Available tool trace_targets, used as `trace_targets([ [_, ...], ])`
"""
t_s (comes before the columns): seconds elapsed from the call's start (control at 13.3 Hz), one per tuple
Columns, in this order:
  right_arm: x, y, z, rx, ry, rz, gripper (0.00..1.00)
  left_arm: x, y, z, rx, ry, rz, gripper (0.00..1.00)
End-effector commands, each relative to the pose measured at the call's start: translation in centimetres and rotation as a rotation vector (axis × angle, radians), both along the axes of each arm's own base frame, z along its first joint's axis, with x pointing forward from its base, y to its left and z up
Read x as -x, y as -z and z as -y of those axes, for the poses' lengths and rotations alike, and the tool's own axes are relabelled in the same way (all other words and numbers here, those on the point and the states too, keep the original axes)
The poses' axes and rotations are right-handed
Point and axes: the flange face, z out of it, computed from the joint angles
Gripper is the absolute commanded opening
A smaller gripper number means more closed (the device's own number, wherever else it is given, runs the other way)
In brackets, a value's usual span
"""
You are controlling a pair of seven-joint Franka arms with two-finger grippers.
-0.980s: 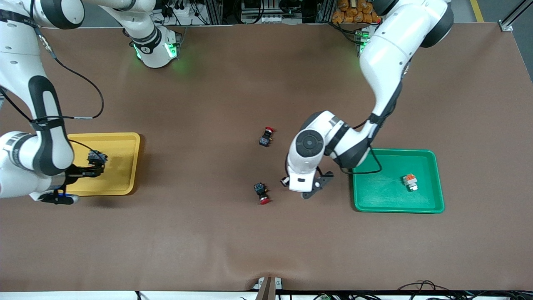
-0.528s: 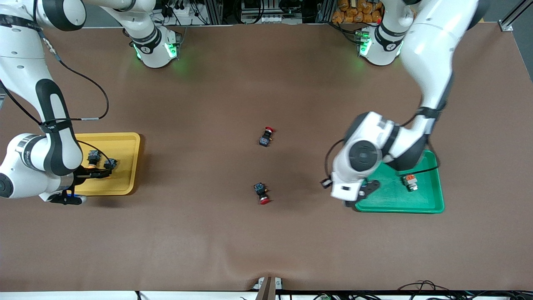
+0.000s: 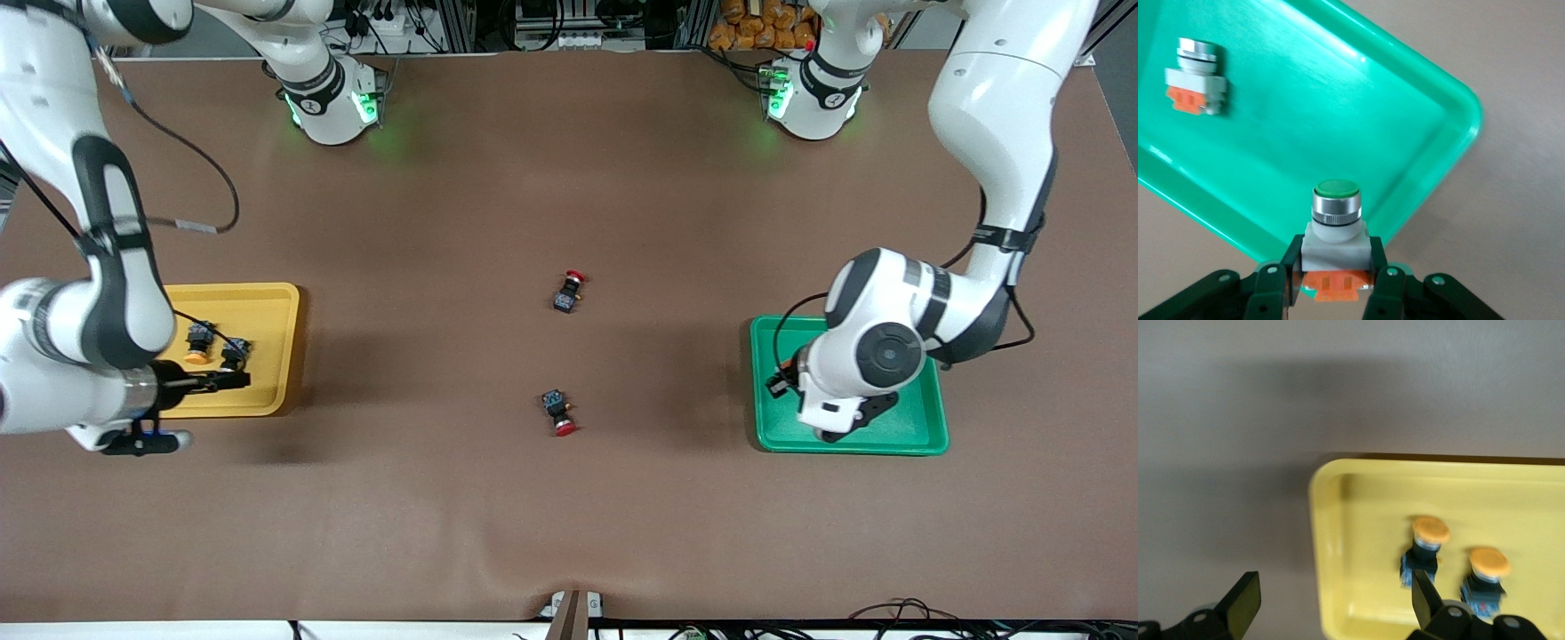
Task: Place green and yellow buttons in trays
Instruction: 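Release the buttons into the trays and withdraw the right gripper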
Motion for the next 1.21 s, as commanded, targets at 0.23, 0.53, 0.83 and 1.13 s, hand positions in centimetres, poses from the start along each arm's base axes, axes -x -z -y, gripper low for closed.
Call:
trace_targets([
  [0.23, 3.4, -19.1, -2.4, -0.030, -0.178, -0.025, 1.00, 0.0, 2.6, -6.9, 0.031, -0.039, -0.001, 0.00],
  [0.53, 7.9, -28.7, -4.0, 0.030, -0.027, 0.026, 1.00, 0.4, 5.1, -9.6, 0.057, -0.048, 0.031, 0.00],
  [0.83, 11.6, -33.6, -4.5, 0.059, 0.027, 0.098, 1.00, 0.7, 5.9, -9.7, 0.065, -0.051, 0.034, 0.02],
  [1.13, 13.4, -35.6, -4.4, 0.077, 0.045, 0.130, 1.00, 0.6, 6.5, -9.9, 0.066, -0.050, 0.030, 0.49],
])
